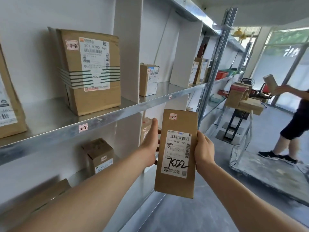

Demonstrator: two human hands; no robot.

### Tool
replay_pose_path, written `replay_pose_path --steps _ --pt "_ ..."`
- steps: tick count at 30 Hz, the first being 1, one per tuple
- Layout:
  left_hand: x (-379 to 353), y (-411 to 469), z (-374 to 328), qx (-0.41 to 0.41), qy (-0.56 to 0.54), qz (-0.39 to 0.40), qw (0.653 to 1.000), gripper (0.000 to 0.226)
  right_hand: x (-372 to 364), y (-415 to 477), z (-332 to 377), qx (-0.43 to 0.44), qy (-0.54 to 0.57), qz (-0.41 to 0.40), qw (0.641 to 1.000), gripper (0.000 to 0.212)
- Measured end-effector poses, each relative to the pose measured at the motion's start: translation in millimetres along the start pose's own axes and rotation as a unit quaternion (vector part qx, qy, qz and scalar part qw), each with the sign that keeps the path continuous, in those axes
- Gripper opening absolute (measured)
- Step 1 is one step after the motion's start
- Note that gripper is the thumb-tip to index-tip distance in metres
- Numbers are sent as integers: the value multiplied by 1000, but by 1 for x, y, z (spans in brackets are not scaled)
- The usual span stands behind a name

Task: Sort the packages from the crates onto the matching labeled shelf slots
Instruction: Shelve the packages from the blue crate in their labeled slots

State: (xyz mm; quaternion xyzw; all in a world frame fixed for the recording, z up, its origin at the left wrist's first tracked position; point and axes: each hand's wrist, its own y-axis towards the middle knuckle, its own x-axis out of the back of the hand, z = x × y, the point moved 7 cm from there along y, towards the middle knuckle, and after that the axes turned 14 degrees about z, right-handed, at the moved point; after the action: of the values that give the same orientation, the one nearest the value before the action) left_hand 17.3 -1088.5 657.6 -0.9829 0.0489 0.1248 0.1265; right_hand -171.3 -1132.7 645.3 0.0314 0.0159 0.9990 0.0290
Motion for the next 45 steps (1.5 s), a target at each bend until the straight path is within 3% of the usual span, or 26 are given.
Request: replay_pose_path --steps 12,21,36,45 --pt "-13 73 0 37 11 72 997 73 24 39 -7 -8 0 -66 998 36" --pt "-26 141 -7 28 3 54 998 76 33 115 -21 -27 1 -55 998 38" --pt "-23 255 -3 6 -48 -120 992 69 25 270 -51 -32 -37 97 994 37" --pt "5 305 6 -1 -57 -193 980 72 -3 327 -74 -83 -49 135 986 40"
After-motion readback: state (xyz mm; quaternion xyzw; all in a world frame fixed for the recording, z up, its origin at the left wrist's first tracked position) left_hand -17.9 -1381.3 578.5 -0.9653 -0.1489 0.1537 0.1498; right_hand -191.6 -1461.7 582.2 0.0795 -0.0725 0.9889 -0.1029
